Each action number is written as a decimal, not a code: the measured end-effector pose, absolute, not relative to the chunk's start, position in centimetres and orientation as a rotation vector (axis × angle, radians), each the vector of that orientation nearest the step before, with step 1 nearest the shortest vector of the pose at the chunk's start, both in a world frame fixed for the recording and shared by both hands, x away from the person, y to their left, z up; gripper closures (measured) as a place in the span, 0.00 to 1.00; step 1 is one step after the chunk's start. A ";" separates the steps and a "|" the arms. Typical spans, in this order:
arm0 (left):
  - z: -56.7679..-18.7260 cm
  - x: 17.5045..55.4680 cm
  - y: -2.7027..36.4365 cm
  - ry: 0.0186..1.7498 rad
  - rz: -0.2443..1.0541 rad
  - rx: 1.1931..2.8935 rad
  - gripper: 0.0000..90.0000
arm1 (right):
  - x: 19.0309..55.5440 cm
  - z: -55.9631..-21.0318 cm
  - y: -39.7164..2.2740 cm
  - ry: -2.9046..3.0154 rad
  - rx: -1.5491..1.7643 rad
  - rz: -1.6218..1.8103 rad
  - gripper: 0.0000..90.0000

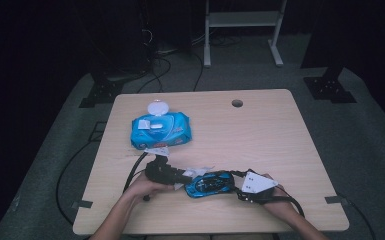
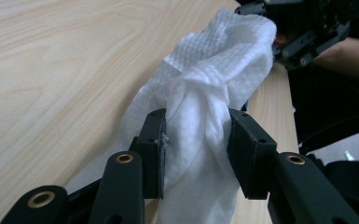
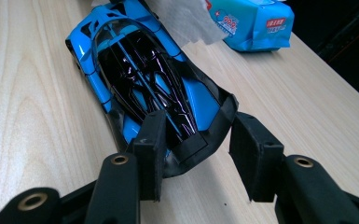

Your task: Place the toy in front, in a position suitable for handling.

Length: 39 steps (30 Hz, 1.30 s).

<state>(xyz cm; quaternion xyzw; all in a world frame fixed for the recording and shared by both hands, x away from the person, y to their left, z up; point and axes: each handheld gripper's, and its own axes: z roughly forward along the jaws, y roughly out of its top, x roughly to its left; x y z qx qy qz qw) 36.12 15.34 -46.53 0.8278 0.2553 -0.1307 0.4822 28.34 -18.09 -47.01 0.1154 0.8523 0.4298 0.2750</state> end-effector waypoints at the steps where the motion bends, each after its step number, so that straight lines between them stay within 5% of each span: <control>1: -46.5 36.1 15.2 0.609 -0.314 2.027 0.66 | 28.3 -47.1 -18.1 2.284 0.308 1.159 0.62; 13: -46.3 35.0 13.6 0.465 -0.257 2.113 0.64 | 28.1 -47.0 -18.6 2.334 0.332 1.201 0.63; 16: -45.7 34.4 13.3 0.380 -0.176 2.119 0.71 | 29.0 -46.8 -19.0 2.411 0.404 1.242 0.47; 24: -45.3 33.7 12.6 0.247 -0.067 2.148 0.72 | 32.4 -47.2 -18.9 2.687 0.506 1.346 0.37; 31: -44.9 33.9 12.6 0.238 0.001 2.167 0.70 | 32.7 -47.1 -18.1 2.711 0.378 1.366 0.50; 39: -44.3 35.6 11.5 0.251 0.098 2.212 0.67 | 32.7 -46.9 -17.7 2.568 0.337 1.215 0.52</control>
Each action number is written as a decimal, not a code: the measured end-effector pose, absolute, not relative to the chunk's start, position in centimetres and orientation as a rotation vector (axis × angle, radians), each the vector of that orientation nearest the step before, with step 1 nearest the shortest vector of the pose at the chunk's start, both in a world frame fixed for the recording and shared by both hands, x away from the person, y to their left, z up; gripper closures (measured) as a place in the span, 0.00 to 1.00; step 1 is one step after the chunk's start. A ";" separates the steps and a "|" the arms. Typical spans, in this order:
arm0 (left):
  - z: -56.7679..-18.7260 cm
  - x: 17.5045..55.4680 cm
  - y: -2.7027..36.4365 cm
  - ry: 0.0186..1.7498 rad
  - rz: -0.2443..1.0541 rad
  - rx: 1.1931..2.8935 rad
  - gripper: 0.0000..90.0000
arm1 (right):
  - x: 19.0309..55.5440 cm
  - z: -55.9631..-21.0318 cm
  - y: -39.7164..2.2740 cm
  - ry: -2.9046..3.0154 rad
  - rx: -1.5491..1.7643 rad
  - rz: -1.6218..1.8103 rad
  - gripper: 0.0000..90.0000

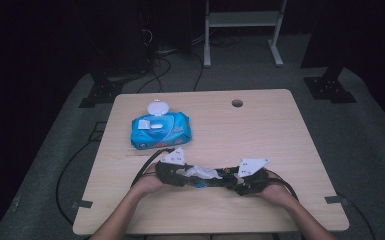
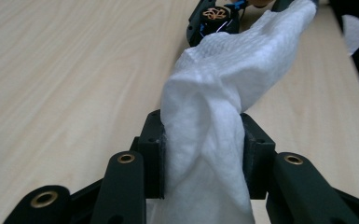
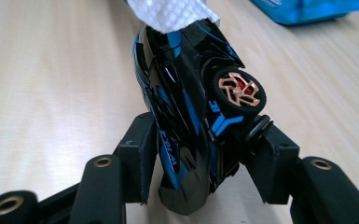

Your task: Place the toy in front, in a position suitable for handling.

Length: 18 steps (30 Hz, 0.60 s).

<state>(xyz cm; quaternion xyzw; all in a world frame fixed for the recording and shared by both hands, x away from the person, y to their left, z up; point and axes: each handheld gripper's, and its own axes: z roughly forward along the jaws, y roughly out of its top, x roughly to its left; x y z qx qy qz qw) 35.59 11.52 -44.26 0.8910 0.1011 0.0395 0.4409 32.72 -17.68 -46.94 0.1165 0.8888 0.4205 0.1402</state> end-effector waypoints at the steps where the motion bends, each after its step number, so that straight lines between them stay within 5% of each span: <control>1: -44.2 35.8 11.4 0.251 0.100 2.215 0.66 | 32.9 -47.0 -17.7 2.562 0.348 1.205 0.52; 18: -43.4 34.5 11.7 0.248 0.109 2.195 0.48 | 32.4 -47.5 -18.1 2.557 0.395 1.255 0.52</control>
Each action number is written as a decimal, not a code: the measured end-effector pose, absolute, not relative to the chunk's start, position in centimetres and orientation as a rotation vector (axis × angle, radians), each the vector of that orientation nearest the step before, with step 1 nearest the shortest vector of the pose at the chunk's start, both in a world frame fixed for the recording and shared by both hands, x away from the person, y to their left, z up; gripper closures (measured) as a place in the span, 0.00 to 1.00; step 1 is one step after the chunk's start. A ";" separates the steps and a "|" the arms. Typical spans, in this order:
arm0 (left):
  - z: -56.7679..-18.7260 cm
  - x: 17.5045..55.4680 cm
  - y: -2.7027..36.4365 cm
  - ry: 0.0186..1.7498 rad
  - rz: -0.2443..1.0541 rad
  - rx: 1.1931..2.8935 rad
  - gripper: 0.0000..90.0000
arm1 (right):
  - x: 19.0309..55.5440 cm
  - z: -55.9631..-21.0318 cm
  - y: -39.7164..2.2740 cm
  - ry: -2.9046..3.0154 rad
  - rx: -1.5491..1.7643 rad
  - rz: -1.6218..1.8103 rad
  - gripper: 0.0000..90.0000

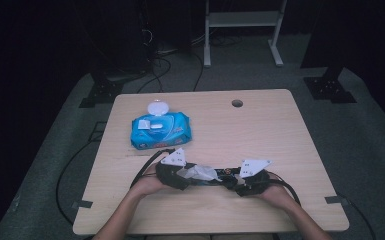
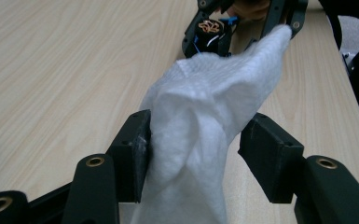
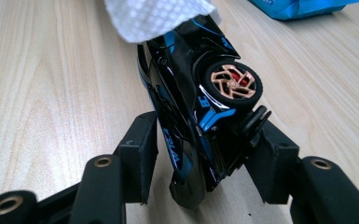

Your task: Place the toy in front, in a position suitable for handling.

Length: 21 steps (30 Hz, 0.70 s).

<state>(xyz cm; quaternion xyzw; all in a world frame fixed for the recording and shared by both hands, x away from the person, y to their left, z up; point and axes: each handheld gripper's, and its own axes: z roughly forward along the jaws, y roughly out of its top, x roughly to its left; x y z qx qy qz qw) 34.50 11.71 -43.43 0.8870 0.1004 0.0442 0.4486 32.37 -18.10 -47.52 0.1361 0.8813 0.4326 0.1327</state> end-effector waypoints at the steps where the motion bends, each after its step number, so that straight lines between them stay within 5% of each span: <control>1: -43.3 34.5 11.8 0.256 0.105 2.185 0.49 | 32.4 -47.5 -18.1 2.557 0.399 1.259 0.52; 6: -42.7 34.6 12.7 0.276 0.073 2.143 0.52 | 32.3 -47.5 -18.2 2.558 0.406 1.264 0.52; 15: -42.2 34.8 13.2 0.328 0.086 2.088 0.87 | 32.2 -47.0 -18.9 2.538 0.442 1.311 0.55; 21: -41.6 34.4 11.1 0.275 0.096 2.103 0.89 | 32.4 -46.8 -19.1 2.558 0.462 1.327 0.51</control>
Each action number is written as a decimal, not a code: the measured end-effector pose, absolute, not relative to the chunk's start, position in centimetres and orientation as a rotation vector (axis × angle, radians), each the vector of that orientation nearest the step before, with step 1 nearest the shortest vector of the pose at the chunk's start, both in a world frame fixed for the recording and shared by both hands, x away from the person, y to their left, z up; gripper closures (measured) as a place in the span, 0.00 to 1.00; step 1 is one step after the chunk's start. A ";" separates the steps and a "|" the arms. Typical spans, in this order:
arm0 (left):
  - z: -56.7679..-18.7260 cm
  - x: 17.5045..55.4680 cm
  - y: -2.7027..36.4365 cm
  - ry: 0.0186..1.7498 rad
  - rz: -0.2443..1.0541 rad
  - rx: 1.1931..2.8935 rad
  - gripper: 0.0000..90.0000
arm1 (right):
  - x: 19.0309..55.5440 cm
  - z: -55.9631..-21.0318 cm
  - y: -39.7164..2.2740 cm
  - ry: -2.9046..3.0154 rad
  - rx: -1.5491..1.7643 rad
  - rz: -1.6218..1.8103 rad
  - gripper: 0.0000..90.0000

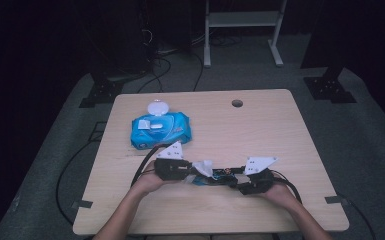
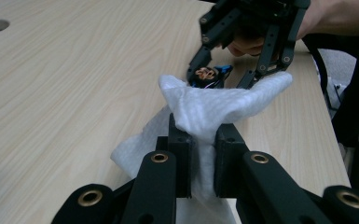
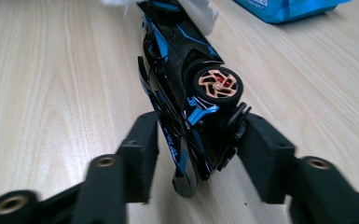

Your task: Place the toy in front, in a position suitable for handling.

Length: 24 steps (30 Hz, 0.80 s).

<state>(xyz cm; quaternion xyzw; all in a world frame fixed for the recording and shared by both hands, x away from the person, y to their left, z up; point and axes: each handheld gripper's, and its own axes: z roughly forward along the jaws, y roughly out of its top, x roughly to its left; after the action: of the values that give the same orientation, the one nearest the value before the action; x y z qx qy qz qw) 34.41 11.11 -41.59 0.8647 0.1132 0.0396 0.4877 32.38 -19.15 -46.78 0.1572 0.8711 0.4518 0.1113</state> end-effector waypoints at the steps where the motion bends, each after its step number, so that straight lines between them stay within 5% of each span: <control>1: -41.7 34.4 10.8 0.270 0.101 2.109 0.89 | 32.4 -46.7 -19.3 2.563 0.473 1.332 0.50; 8: -42.4 34.5 9.7 0.250 0.097 2.133 0.89 | 32.2 -45.2 -20.3 2.534 0.511 1.434 0.39; 14: -42.4 34.4 8.7 0.234 0.105 2.148 0.89 | 32.2 -43.2 -18.8 2.506 0.423 1.545 0.41; 17: -42.4 34.3 8.2 0.209 0.109 2.161 0.89 | 32.2 -42.6 -17.3 2.496 0.354 1.596 0.50; 24: -42.6 34.3 8.2 0.188 0.094 2.161 0.87 | 33.6 -43.2 -16.5 2.538 0.389 1.525 0.88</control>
<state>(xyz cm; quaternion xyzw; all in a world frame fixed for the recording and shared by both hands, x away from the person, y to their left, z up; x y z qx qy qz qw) 34.33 8.20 -42.59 0.8804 0.0766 0.0381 0.4665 33.56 -16.45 -43.20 0.1300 0.8472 0.5092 0.0776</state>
